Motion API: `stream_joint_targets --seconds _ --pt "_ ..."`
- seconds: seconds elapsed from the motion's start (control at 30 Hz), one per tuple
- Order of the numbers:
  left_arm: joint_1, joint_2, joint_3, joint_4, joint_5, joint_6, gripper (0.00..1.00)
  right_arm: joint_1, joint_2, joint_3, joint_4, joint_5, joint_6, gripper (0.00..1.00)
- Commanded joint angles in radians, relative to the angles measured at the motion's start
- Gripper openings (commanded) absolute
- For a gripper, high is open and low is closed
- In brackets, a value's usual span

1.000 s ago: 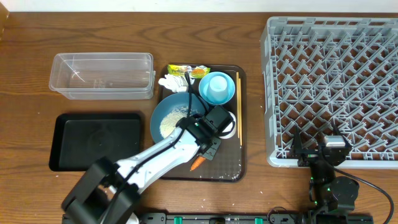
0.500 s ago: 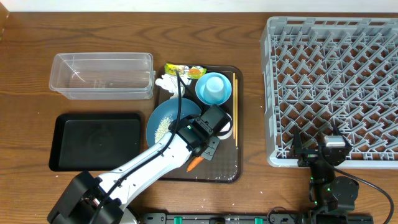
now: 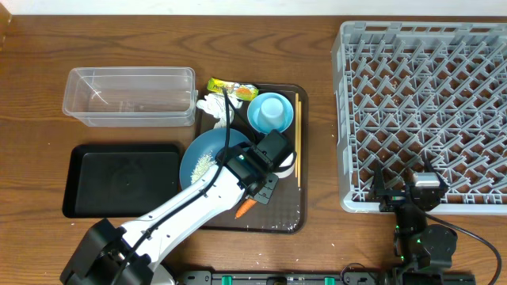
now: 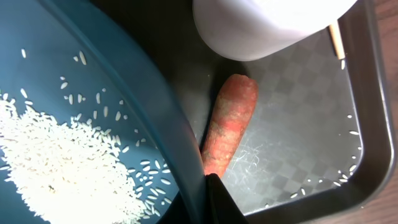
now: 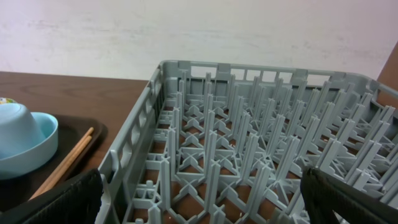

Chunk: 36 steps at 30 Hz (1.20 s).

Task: Sort waste into correct bins and load items into the dishwasher rack
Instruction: 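Lift the teal plate and carry it left over the black tray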

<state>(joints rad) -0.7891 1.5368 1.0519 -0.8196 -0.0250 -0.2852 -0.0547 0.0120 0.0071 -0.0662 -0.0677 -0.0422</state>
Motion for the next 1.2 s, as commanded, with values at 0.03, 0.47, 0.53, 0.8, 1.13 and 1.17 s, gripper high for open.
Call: stream_joint_targets --seconds 0.03,0.47,0.53,0.8,1.13,1.17 --pt "0.005 -0.024 0.067 -0.037 -0.012 -0.008 0.06 0.015 -0.003 -0.002 -0.004 0.0 -0.015 0.99" --pt "0.07 -0.079 0.189 -0.175 -0.012 -0.012 0.06 0.015 -0.003 -0.002 -0.004 0.0 -0.015 0.99" --pt "0.118 -0.118 0.189 -0.183 -0.011 -0.03 0.06 0.015 -0.003 -0.002 -0.004 0.0 -0.015 0.99" --pt "0.407 -0.267 0.189 -0.194 0.185 0.008 0.06 0.015 -0.003 -0.002 -0.004 0.0 -0.015 0.99" --pt "0.667 -0.274 0.143 -0.152 0.332 0.084 0.06 0.015 -0.003 -0.002 -0.004 0.0 -0.015 0.99" --pt "0.683 -0.271 0.138 -0.143 0.332 0.087 0.06 0.015 -0.003 -0.002 -0.004 0.0 -0.015 0.99"
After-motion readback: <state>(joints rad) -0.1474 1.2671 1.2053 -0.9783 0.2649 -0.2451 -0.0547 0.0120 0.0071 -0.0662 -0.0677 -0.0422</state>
